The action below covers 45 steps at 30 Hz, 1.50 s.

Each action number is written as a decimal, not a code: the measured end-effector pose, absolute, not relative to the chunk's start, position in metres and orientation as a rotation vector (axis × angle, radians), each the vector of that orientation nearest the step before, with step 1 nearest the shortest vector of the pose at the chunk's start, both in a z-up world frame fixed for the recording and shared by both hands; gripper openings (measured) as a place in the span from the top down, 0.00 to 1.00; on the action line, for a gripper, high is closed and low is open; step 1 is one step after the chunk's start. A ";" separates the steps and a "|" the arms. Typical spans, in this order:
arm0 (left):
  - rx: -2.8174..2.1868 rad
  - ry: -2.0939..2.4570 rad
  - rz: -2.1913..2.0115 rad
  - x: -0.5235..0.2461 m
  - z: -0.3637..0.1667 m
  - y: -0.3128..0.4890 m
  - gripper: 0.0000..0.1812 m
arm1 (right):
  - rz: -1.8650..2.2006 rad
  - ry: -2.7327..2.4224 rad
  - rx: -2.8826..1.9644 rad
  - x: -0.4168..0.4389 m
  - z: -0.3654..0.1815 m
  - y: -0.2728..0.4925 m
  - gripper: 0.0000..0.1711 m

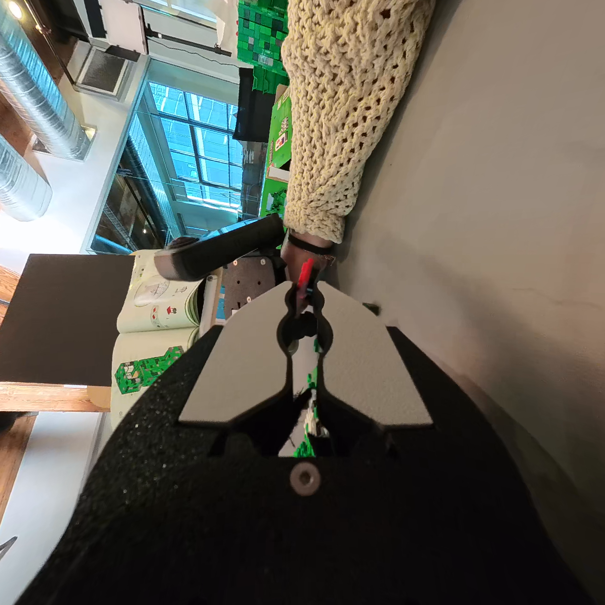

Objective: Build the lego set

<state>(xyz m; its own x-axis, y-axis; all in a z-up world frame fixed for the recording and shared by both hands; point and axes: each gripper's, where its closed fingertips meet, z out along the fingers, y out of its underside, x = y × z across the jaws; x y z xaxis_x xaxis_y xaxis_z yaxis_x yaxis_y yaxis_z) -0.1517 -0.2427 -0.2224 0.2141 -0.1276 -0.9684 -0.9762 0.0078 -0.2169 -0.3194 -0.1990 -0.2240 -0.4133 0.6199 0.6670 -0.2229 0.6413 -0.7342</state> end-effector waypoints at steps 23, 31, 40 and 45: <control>-1.438 1.096 0.916 -0.154 -0.230 -0.240 0.95 | 1.262 -2.071 -0.495 -0.317 -0.234 -0.205 1.00; -1.445 1.112 0.898 -0.150 -0.234 -0.243 0.95 | 1.281 -2.407 -0.563 -0.315 -0.258 -0.229 0.93; -1.448 1.118 0.895 -0.148 -0.235 -0.245 0.95 | 0.982 -2.574 -0.574 -0.333 -0.278 -0.229 0.90; -1.454 1.123 0.891 -0.147 -0.236 -0.245 0.95 | 0.962 -2.664 -0.577 -0.330 -0.279 -0.232 0.92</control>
